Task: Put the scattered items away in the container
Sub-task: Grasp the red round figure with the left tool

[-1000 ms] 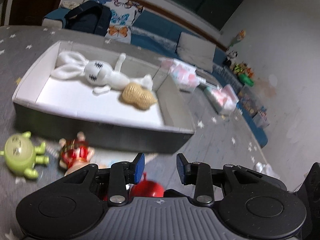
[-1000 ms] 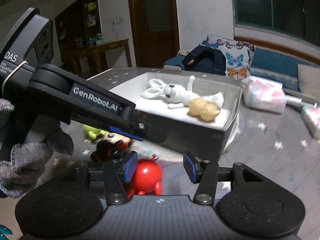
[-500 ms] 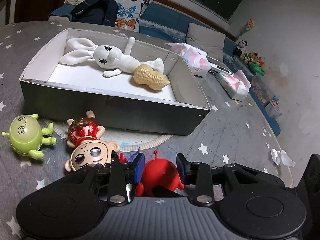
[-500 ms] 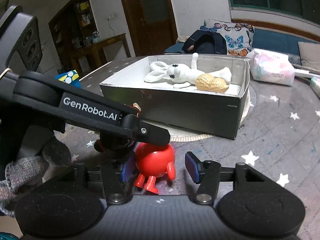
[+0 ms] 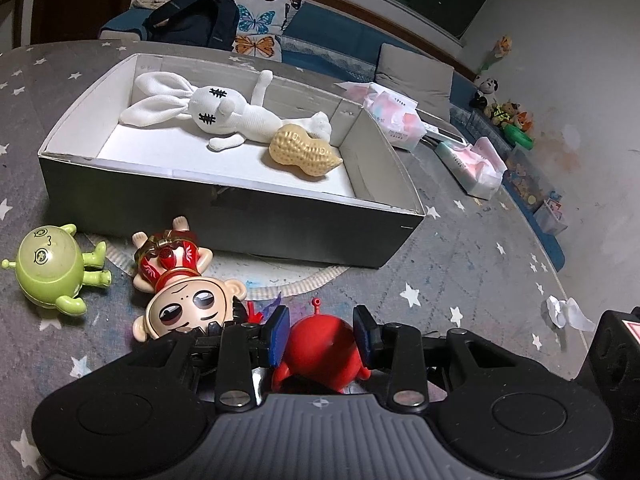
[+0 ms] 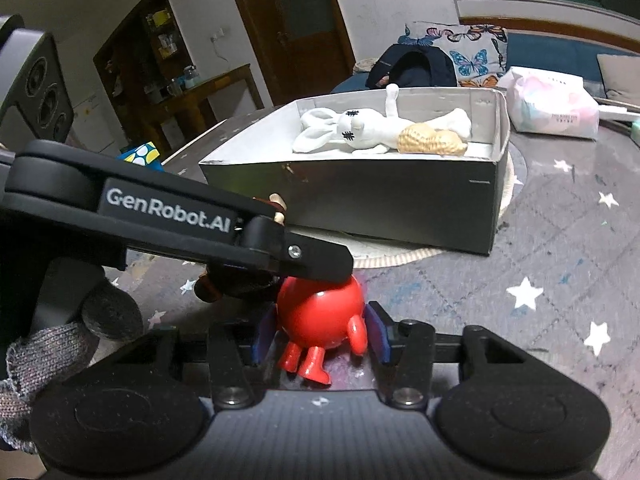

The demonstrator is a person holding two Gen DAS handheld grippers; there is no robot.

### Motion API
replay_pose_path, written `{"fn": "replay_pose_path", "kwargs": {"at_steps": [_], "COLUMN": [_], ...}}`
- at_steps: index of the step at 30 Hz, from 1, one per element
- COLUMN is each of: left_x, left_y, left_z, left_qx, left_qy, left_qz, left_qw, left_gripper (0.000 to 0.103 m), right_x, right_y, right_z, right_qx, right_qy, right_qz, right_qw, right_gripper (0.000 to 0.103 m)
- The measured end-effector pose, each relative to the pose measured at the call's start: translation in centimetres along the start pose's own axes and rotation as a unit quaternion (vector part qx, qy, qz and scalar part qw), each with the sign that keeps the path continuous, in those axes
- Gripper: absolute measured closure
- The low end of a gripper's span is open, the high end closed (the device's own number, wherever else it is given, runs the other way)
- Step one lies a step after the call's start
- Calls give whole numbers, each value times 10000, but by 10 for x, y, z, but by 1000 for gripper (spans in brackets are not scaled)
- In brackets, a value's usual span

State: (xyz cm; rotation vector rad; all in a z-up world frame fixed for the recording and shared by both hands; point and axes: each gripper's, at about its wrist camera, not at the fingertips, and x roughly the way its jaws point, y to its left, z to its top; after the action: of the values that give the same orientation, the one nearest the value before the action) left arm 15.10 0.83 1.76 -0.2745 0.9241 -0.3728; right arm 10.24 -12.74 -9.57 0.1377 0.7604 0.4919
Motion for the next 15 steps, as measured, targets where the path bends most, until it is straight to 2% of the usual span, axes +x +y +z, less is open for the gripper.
{"fn": "replay_pose_path", "kwargs": {"at_steps": [11, 15], "left_x": [5, -3], "left_y": [-15, -20], "left_z": [-6, -1], "left_qx": [-8, -40], "left_qy": [165, -28], "left_qz": [-255, -439], "left_qw": [9995, 9990], "left_gripper": [65, 65], "right_x": [-20, -32], "right_y": [-7, -7], "right_z": [-9, -2], "right_qx": [-45, -136], "right_qy": [-8, -102], "right_qz": [-130, -216], "right_qw": [9999, 9996], "right_gripper": [55, 55]}}
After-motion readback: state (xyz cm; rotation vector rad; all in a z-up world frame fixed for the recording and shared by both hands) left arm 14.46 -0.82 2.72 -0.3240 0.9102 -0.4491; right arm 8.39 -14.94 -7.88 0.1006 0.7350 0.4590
